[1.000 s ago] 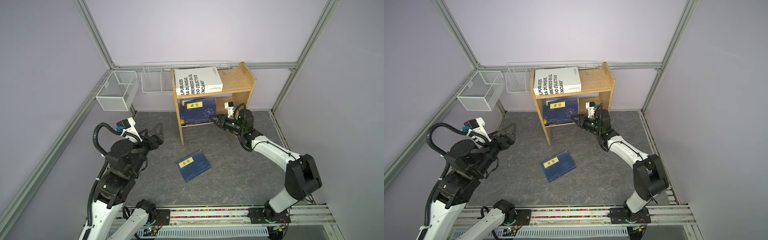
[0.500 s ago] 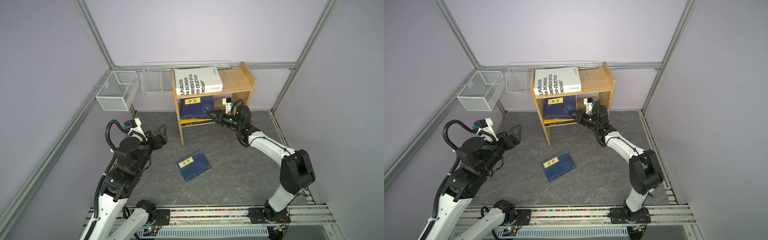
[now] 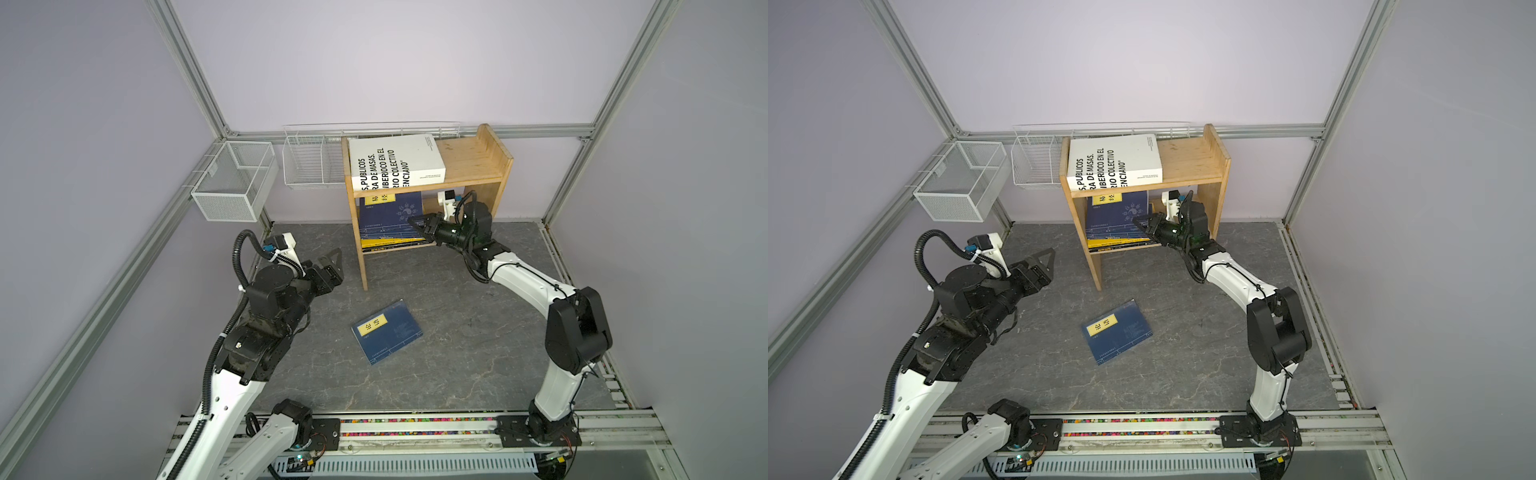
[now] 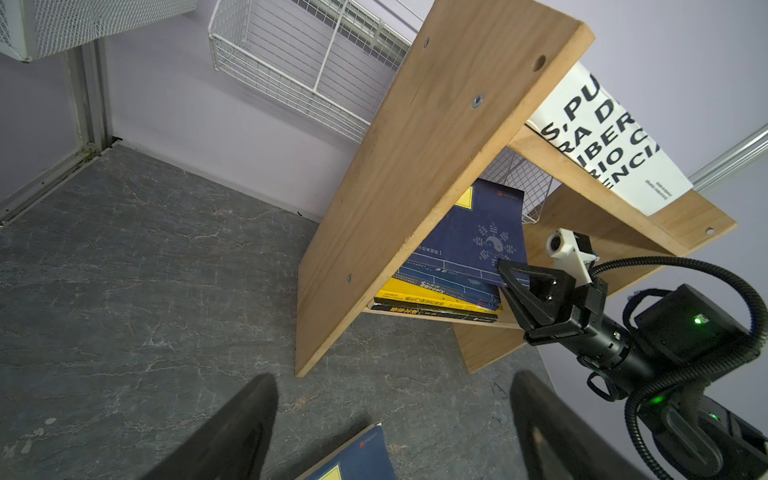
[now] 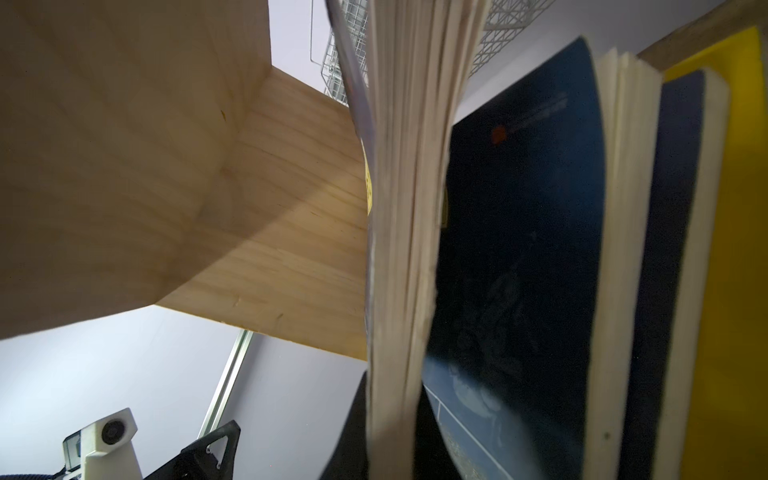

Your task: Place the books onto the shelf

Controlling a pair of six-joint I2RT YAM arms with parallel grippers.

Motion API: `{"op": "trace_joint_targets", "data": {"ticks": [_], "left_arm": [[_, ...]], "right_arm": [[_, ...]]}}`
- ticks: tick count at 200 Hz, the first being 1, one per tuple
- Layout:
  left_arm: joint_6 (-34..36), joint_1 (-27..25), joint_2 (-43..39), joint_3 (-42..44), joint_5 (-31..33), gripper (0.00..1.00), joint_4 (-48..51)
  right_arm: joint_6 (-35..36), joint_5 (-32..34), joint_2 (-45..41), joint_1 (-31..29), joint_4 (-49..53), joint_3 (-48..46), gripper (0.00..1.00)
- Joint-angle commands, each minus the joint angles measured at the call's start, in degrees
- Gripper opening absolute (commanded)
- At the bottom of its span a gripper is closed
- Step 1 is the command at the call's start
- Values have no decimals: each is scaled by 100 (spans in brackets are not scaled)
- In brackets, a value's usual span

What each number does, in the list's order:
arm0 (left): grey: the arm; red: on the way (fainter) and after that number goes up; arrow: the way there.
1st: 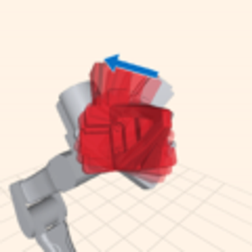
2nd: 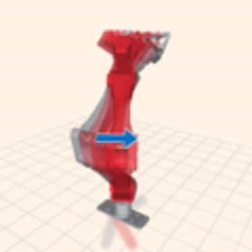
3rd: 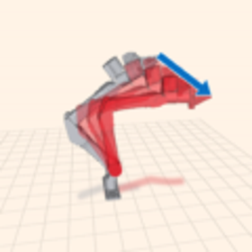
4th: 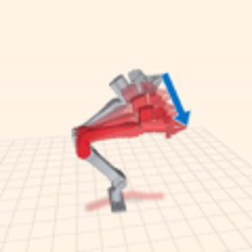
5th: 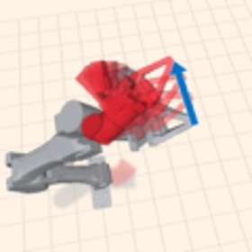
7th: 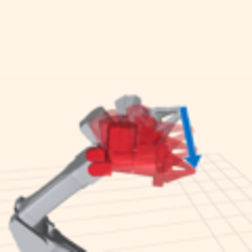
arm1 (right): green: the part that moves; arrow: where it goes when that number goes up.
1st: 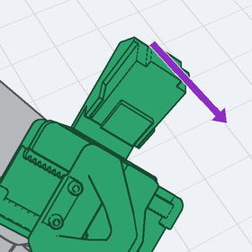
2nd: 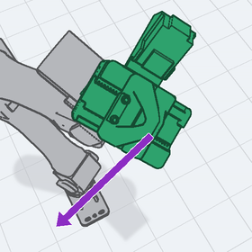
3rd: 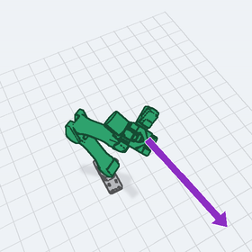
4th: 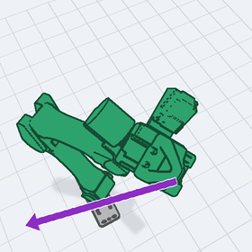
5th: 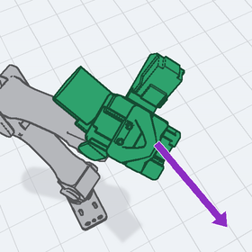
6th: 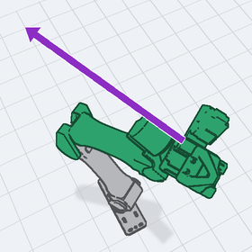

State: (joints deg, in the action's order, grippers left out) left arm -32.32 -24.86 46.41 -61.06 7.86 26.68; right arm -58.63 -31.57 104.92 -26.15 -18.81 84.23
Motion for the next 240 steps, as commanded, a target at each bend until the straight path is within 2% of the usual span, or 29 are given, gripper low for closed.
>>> {"op": "trace_joint_targets", "data": {"ticks": [1,63,84,135,173,210,240], "left_arm": [[23,7,25,82,19,89,-106],[14,7,151,136,-18,89,-198],[16,8,140,158,-4,89,-198],[15,7,138,202,2,90,-224],[25,6,126,277,-27,90,-250],[5,7,90,381,-29,90,-248],[-16,8,88,438,-47,91,-272]], "right_arm": [[293,-162,12,-87,436,231,8],[458,-301,85,-82,1050,554,11],[546,-226,62,-93,1166,560,21],[1600,645,-224,-153,2337,816,46],[2205,1300,-380,-178,3051,1173,55],[2659,2046,-394,-180,3647,1599,59],[2752,2089,-207,-184,3744,1840,57]]}}
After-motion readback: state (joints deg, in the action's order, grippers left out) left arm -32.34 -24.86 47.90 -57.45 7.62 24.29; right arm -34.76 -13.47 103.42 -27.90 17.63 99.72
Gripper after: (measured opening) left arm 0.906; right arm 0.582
